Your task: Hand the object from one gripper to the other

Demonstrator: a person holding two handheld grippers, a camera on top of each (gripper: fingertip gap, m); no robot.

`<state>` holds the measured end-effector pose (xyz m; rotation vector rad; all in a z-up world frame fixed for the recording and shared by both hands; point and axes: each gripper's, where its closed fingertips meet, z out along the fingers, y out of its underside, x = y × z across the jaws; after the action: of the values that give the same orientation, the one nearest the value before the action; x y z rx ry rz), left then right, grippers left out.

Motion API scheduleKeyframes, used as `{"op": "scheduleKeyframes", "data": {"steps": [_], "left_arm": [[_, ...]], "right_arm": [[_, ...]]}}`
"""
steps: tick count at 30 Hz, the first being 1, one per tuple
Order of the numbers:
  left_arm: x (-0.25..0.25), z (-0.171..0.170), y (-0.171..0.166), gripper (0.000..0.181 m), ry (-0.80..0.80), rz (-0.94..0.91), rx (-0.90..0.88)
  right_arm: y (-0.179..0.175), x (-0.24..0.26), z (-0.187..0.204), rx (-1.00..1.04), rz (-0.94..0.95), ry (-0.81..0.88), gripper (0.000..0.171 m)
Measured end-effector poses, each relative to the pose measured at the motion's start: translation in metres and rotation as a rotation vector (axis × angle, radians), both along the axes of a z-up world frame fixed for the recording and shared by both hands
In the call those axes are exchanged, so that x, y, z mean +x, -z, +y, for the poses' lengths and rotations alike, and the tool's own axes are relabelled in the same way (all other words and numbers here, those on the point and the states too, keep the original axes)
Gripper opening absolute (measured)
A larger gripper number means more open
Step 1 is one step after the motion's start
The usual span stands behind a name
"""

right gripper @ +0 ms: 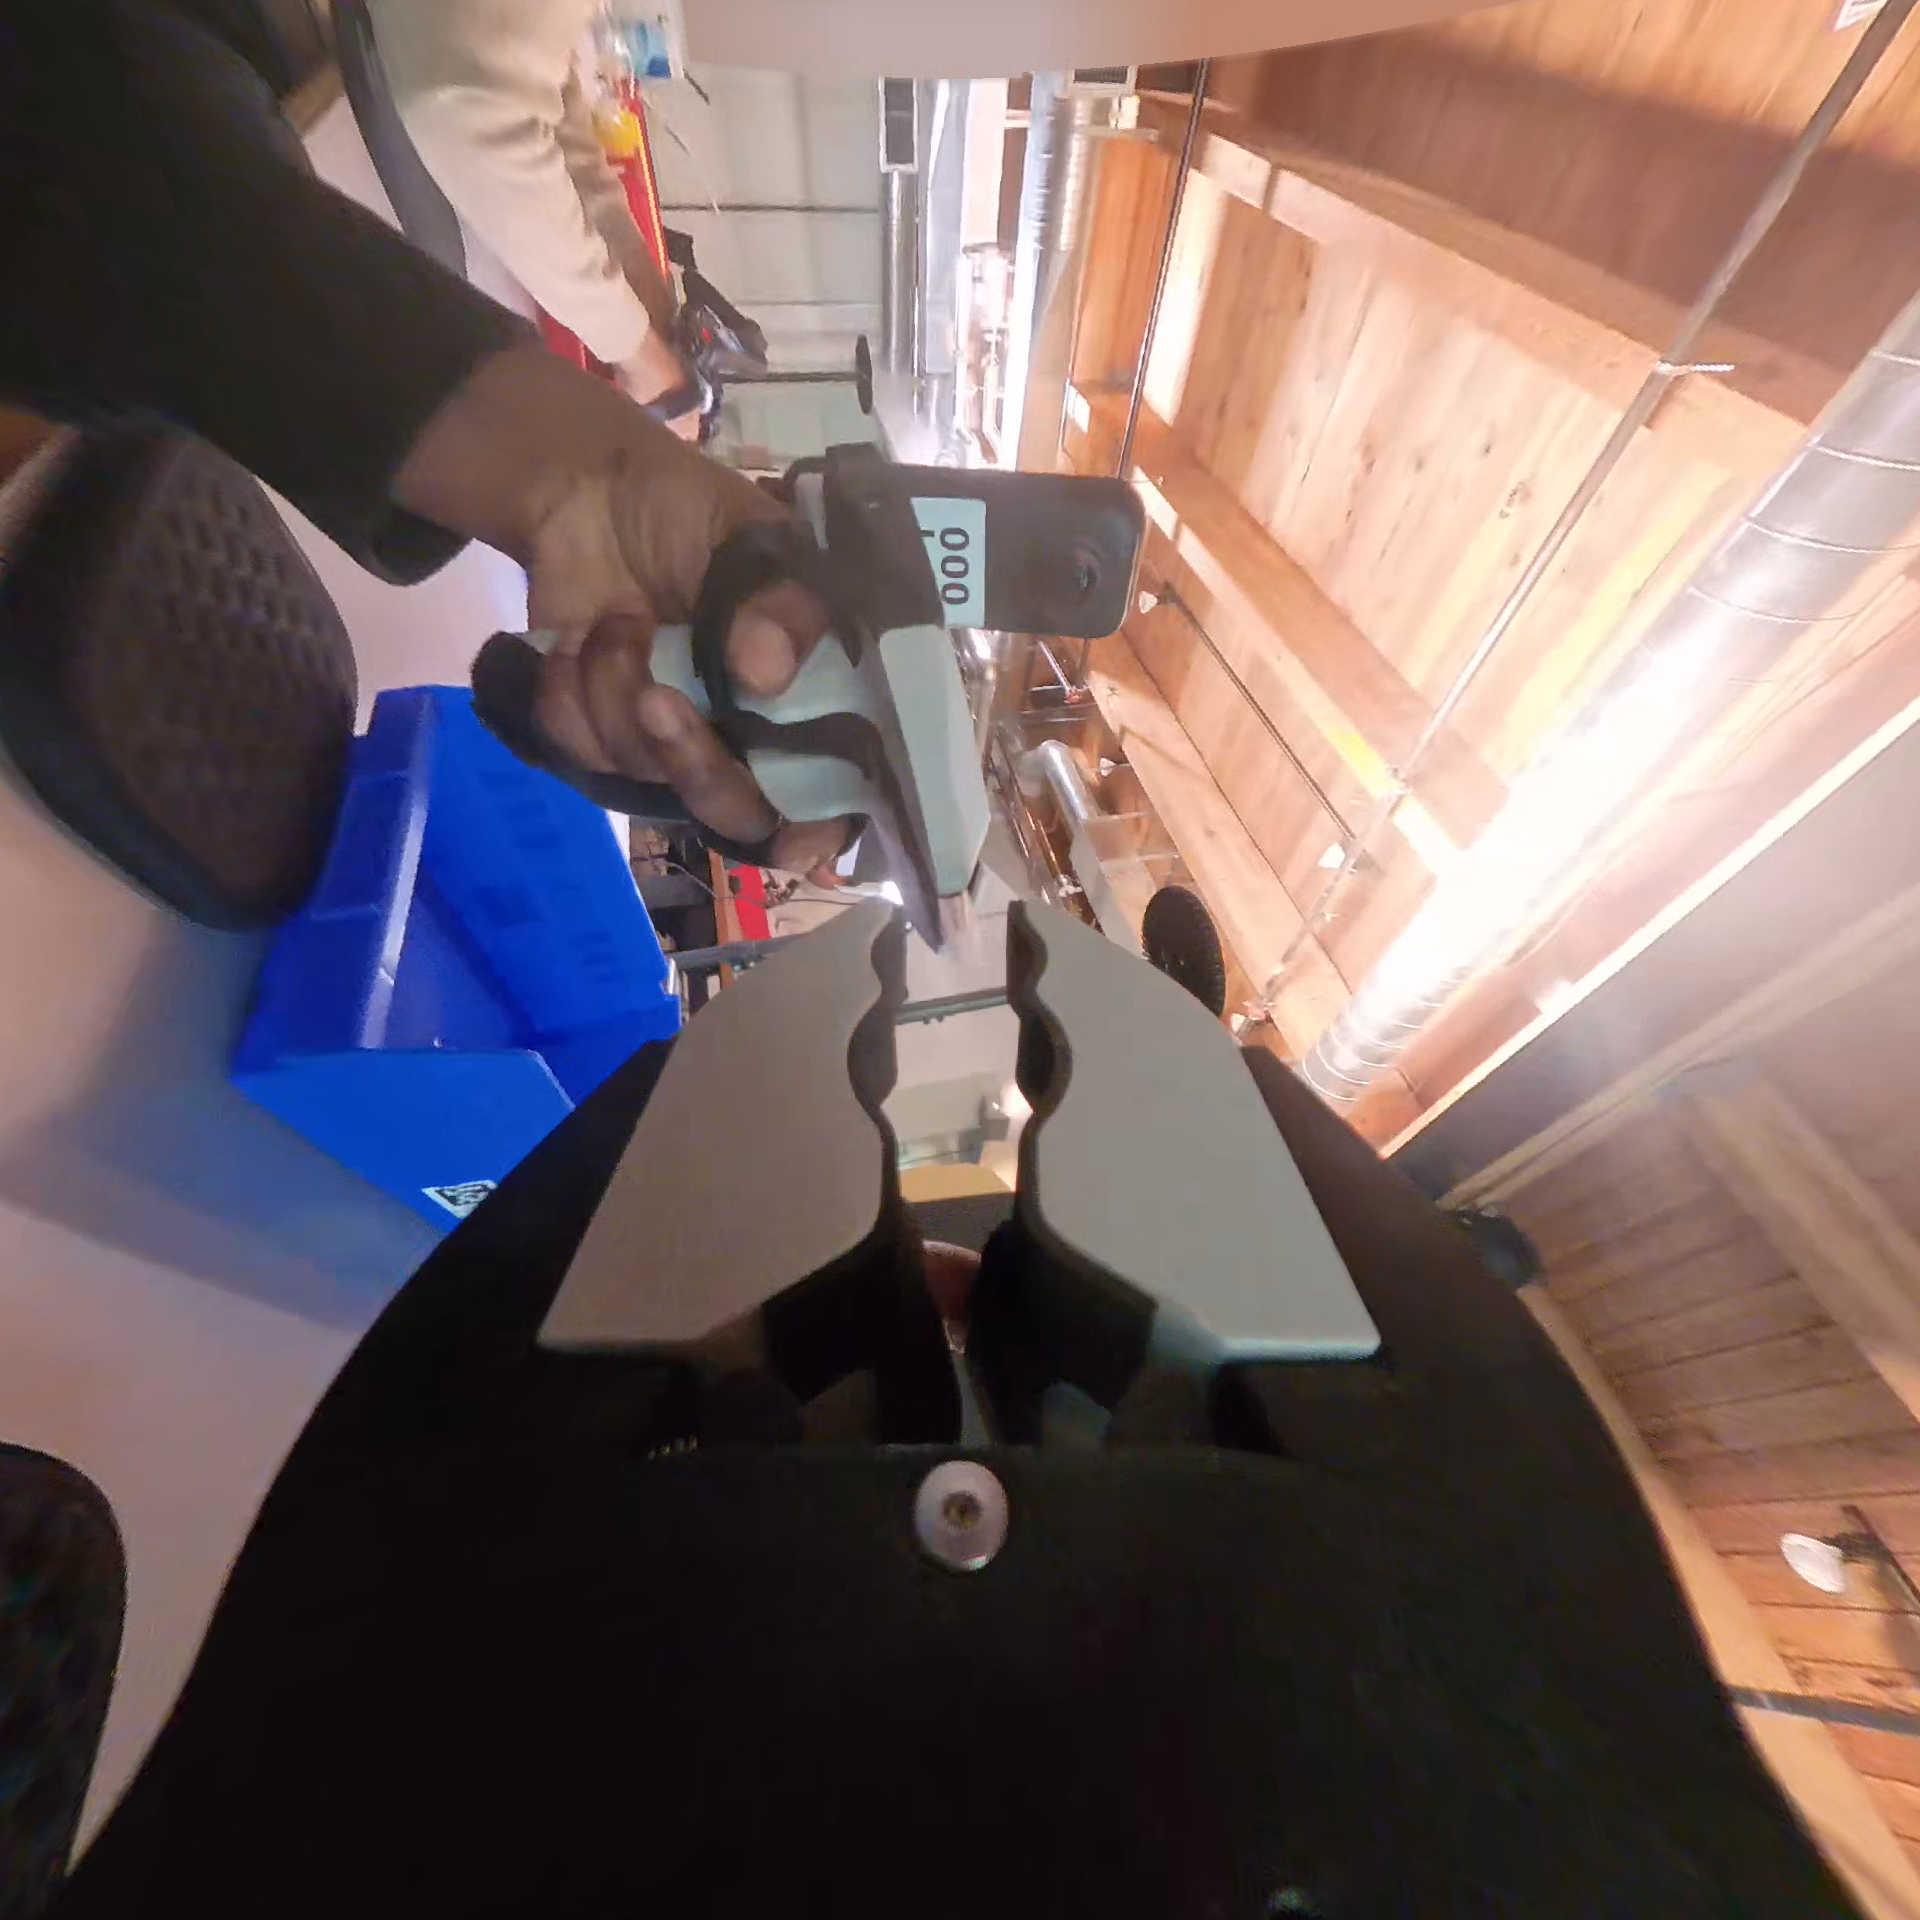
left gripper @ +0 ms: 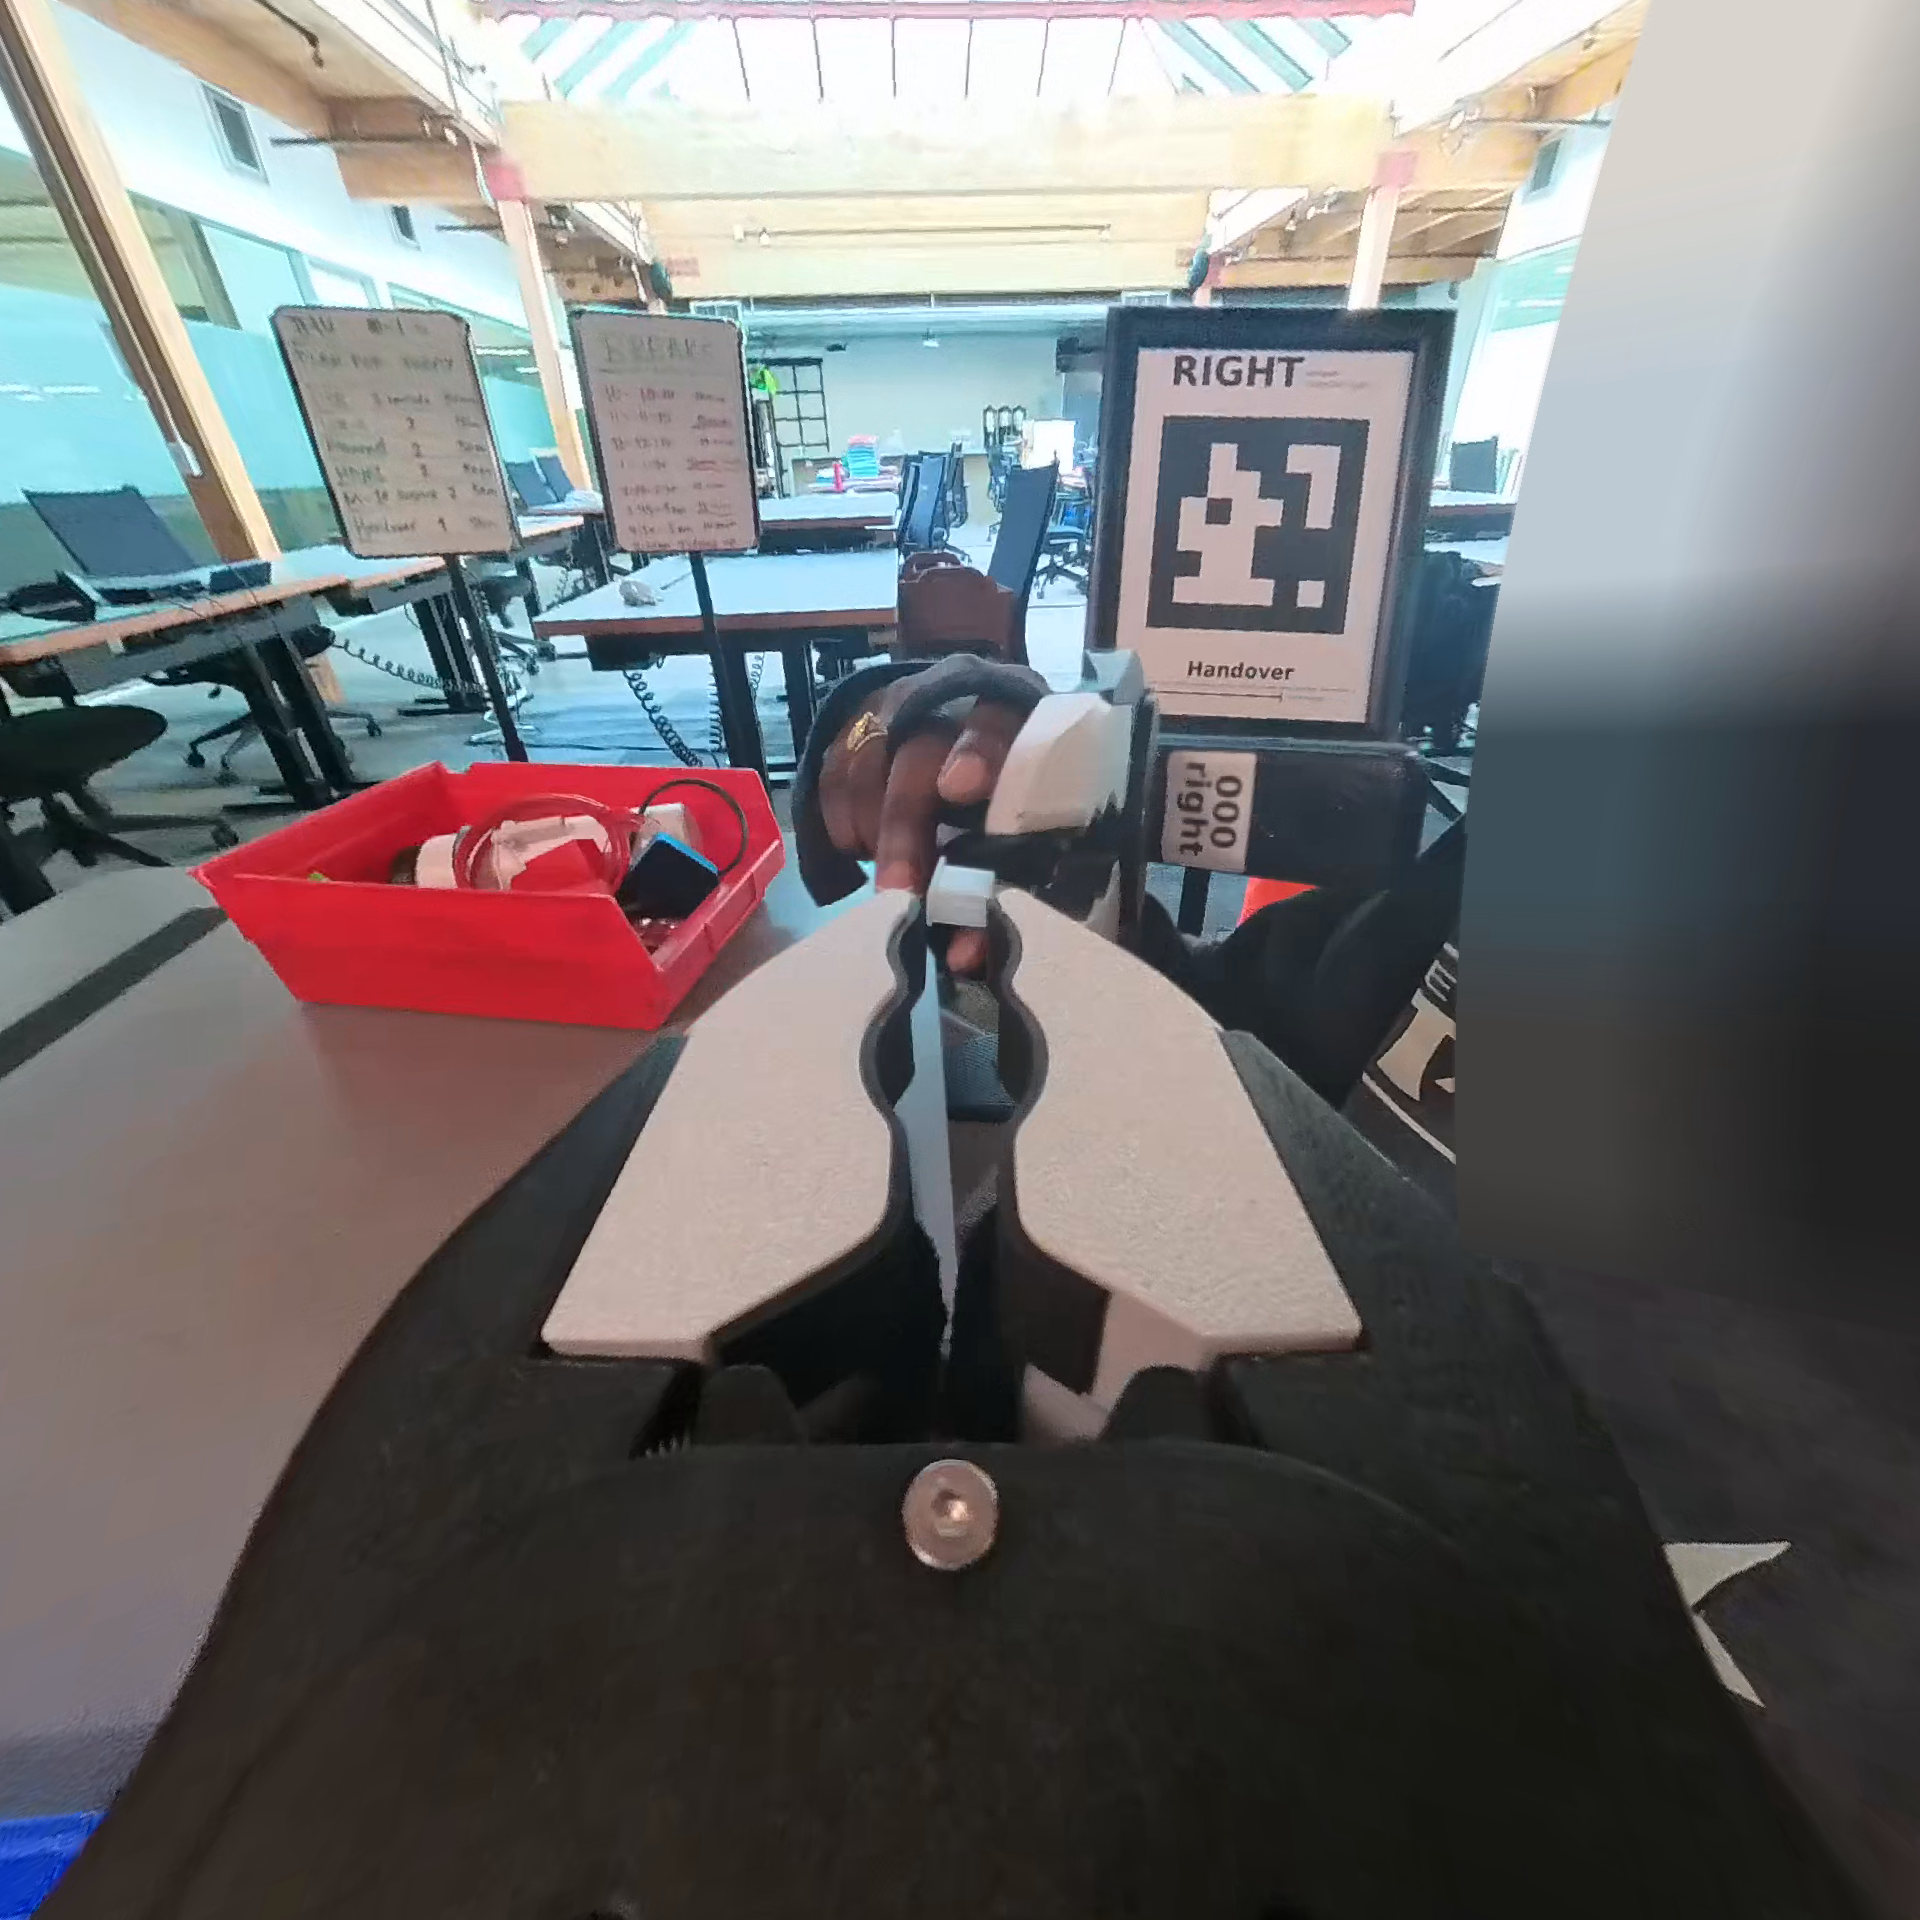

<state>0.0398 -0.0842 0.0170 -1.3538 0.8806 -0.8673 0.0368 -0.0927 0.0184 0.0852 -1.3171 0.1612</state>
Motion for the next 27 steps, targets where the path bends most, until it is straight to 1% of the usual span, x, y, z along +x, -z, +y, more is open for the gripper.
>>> {"op": "scheduleKeyframes", "data": {"steps": [2, 3, 5, 7, 8, 10, 12, 14, 16, 21, 22, 25, 27], "left_arm": [[0.003, -0.002, 0.001, 0.01, 0.017, 0.002, -0.009], [0.003, -0.001, 0.003, 0.01, 0.01, 0.012, -0.009], [0.003, 0.0, 0.003, 0.01, 0.003, 0.027, 0.015], [0.005, -0.004, 0.0, 0.011, 0.013, 0.03, 0.086], [0.006, -0.005, -0.003, 0.014, 0.004, 0.032, 0.158], [0.005, -0.006, -0.009, 0.02, -0.067, 0.072, 0.36], [0.003, -0.006, -0.007, 0.02, -0.154, 0.204, 0.565], [0.004, -0.004, 0.001, 0.019, -0.212, 0.343, 0.679], [0.007, -0.002, 0.007, 0.018, -0.228, 0.421, 0.708], [0.01, 0.005, 0.012, 0.006, -0.251, 0.457, 0.715], [0.01, 0.005, 0.012, 0.005, -0.252, 0.462, 0.712], [0.01, 0.003, 0.013, 0.005, -0.226, 0.451, 0.648], [0.01, 0.002, 0.01, 0.005, -0.203, 0.387, 0.566]], "right_arm": [[0.003, -0.002, 0.003, 0.011, -0.009, 0.019, 0.015], [0.001, -0.001, 0.004, 0.007, 0.001, 0.023, 0.007], [0.002, -0.001, 0.005, -0.02, -0.027, 0.021, 0.006], [0.001, 0.001, 0.003, -0.082, -0.054, -0.011, 0.005], [0.001, 0.002, 0.002, -0.121, -0.072, -0.031, 0.005], [0.001, 0.002, 0.005, -0.24, -0.134, -0.055, 0.005], [0.002, 0.002, 0.008, -0.362, -0.205, -0.09, 0.005], [0.005, 0.003, 0.009, -0.451, -0.268, -0.126, 0.005], [0.007, 0.003, 0.009, -0.496, -0.304, -0.15, 0.005], [0.011, 0.005, 0.005, -0.509, -0.349, -0.17, 0.005], [0.011, 0.005, 0.006, -0.509, -0.35, -0.167, 0.005], [0.013, 0.005, 0.004, -0.506, -0.354, -0.176, 0.005], [0.009, 0.005, 0.004, -0.465, -0.305, -0.178, 0.008]]}}
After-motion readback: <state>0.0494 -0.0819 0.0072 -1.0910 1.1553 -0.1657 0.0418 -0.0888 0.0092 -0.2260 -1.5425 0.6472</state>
